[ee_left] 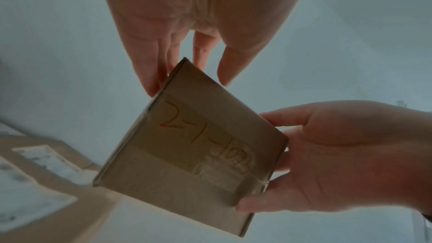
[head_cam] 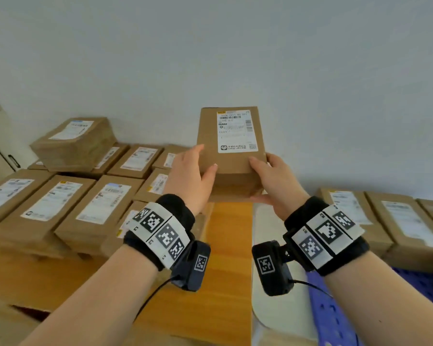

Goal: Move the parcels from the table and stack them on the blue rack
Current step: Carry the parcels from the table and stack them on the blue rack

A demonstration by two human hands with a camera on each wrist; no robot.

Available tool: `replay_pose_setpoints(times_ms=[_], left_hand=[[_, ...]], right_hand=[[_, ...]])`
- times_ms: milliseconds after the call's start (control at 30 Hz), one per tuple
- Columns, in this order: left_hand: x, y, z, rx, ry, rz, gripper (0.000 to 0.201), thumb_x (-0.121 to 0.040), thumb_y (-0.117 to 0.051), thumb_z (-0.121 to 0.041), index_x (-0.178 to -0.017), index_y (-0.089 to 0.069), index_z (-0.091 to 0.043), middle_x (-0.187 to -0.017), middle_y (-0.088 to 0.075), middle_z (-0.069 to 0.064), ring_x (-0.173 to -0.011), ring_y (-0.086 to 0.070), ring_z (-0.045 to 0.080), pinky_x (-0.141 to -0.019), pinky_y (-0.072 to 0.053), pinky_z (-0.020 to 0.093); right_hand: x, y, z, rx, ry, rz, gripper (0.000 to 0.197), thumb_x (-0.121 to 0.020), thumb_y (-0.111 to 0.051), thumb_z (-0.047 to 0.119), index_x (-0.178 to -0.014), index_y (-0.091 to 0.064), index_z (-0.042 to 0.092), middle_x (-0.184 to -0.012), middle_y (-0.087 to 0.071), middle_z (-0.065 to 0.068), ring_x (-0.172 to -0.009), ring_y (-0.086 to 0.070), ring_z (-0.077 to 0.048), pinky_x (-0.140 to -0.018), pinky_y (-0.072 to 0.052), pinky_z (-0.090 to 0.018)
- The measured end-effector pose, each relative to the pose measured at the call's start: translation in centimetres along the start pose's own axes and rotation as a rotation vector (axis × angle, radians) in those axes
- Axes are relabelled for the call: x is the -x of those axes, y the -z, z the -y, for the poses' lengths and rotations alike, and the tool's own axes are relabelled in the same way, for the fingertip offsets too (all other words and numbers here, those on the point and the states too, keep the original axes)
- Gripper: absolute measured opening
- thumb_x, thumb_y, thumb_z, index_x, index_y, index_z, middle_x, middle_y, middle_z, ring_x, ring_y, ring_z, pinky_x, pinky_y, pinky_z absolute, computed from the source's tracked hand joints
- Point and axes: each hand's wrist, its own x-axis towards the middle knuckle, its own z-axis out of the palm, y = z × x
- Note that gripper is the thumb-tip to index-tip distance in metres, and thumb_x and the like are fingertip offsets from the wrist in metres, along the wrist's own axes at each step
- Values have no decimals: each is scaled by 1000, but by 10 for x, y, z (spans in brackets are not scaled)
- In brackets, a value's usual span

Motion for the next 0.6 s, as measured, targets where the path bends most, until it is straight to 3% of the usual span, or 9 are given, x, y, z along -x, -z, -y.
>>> replay_pose_setpoints(times_ms=[100,267,367,467,600], left_hand=[[26,-17,-28,7,-30,62,53,-94,-50,-30,-143,-31,-21,-142,-42,0,-130,-39,16,-103,-33,29],[74,-49,-67,26,-125,200,54,-93,-52,-32,-143,-32,-23,-142,-42,-3,-128,-41,15,-102,-34,28],[108,-73,-81,92,-149,328,53,-92,-54,-33,-141,-35,-23,-141,-43,-2,-128,-41,16,-105,-37,32],[140,-103,-92,131,-156,426,52,-91,-56,-34,-139,-40,-23,-138,-46,-2,-124,-45,15,-102,-40,32],[177,-145,-117,139,-158,583,56,-88,-60,-37,-138,-40,-22,-134,-50,0,-118,-50,16,-98,-44,31]], right_hand=[[23,40,-13,22,-7,-28,37,-96,-48,30,-132,-45,21,-118,-57,4,-104,-57,-16,-85,-55,-48],[71,101,-45,0,-44,-140,31,-93,-52,31,-123,-51,21,-116,-60,2,-106,-59,-20,-89,-53,-48],[108,133,-69,14,-104,-216,36,-92,-54,32,-126,-50,20,-119,-60,1,-107,-60,-20,-89,-53,-48],[144,164,-93,79,-180,-280,44,-91,-55,35,-132,-46,20,-124,-57,1,-109,-58,-20,-93,-50,-46],[176,210,-122,58,-288,-350,47,-91,-55,38,-134,-44,22,-124,-56,0,-107,-57,-21,-88,-53,-47]])
